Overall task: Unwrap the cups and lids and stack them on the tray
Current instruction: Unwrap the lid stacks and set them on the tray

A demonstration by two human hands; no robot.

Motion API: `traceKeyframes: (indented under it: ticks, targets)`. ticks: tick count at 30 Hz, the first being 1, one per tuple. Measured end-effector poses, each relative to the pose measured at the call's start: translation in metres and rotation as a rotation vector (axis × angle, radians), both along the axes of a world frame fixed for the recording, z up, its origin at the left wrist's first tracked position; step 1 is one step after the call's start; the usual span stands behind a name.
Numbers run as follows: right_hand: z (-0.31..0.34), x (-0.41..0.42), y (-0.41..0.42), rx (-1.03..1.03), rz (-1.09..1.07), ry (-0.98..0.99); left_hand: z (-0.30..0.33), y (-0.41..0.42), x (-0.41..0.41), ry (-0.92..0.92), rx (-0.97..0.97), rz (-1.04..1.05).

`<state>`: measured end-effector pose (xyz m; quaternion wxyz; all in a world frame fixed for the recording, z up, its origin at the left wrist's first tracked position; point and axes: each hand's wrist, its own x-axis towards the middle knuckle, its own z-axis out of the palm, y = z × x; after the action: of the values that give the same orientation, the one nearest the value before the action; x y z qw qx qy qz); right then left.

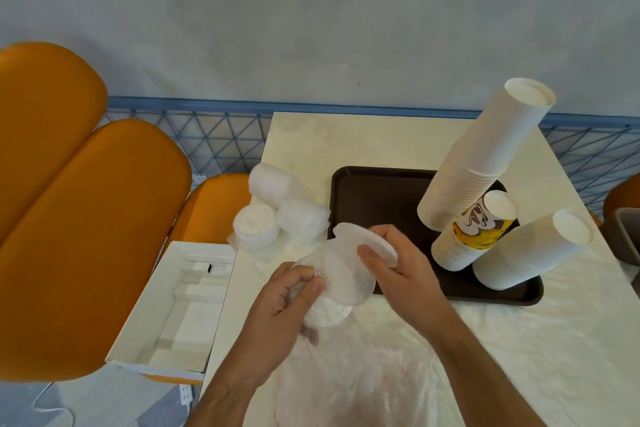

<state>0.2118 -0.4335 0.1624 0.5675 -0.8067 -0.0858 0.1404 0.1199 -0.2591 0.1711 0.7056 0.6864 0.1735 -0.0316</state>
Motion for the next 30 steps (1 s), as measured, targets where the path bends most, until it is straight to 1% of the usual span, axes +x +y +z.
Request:
traceKeyframes:
  ticks: [3,4,8,10,12,15,17,19,24,27,30]
  targets:
    - [-0.008,0.009,0.002,-0.001,-0.148,-0.102,-0.002,0.003,0.000,0.007,-0.002,0.034]
    - [-0.013,0.015,0.001,-0.040,-0.179,-0.126,-0.003,0.005,0.000,0.013,-0.004,0.048]
    - [-0.051,0.043,-0.001,-0.332,-0.186,-0.246,-0.005,0.011,-0.005,0.045,-0.027,0.090]
    - [-0.071,0.056,0.001,-0.409,-0.151,-0.275,-0.006,0.013,-0.007,0.055,-0.024,0.098]
    - [-0.092,0.067,0.004,-0.502,-0.056,-0.305,-0.007,0.015,-0.010,0.063,-0.024,0.103]
    - [-0.112,0.075,0.010,-0.579,0.097,-0.221,-0.008,0.019,-0.014,0.065,-0.021,0.115]
    - [-0.119,0.073,0.013,-0.646,0.177,-0.250,-0.009,0.022,-0.017,0.067,-0.020,0.131]
    - [-0.125,0.069,0.012,-0.652,0.217,-0.316,-0.009,0.025,-0.019,0.077,-0.021,0.150]
    - [-0.138,0.060,0.002,-0.640,0.268,-0.269,-0.010,0.028,-0.020,0.083,-0.035,0.169]
    - [-0.140,0.060,0.000,-0.653,0.250,-0.250,-0.008,0.027,-0.019,0.078,-0.035,0.163]
    - [-0.140,0.060,0.000,-0.664,0.183,-0.219,-0.009,0.027,-0.019,0.073,-0.028,0.165]
